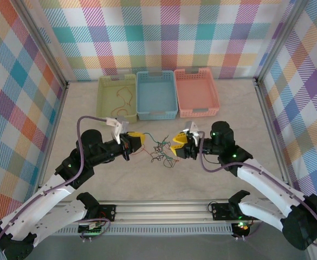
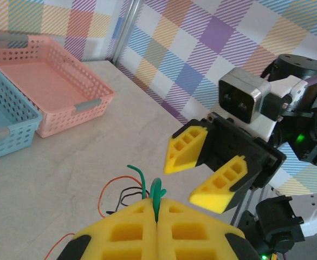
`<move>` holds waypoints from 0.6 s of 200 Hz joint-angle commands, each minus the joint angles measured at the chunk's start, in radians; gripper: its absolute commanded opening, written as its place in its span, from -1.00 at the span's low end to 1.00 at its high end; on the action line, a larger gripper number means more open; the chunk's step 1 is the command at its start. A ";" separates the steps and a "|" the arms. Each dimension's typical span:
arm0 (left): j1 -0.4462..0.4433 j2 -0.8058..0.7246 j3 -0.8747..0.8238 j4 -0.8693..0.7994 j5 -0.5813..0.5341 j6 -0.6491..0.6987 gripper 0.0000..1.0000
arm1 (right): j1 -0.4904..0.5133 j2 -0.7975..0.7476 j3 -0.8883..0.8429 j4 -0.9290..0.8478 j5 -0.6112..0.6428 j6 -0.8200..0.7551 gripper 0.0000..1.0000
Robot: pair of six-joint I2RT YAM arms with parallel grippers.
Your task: Untangle the cables
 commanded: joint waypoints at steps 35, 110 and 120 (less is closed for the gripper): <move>0.006 -0.001 0.059 0.025 0.022 0.018 -1.00 | 0.076 0.093 0.082 0.051 0.111 -0.221 -0.08; 0.006 0.023 0.069 0.015 0.034 0.019 -1.00 | 0.119 0.117 0.101 0.081 0.273 -0.305 -0.04; 0.007 0.022 0.068 0.013 0.035 0.018 -1.00 | 0.121 0.112 0.100 0.096 0.305 -0.298 -0.08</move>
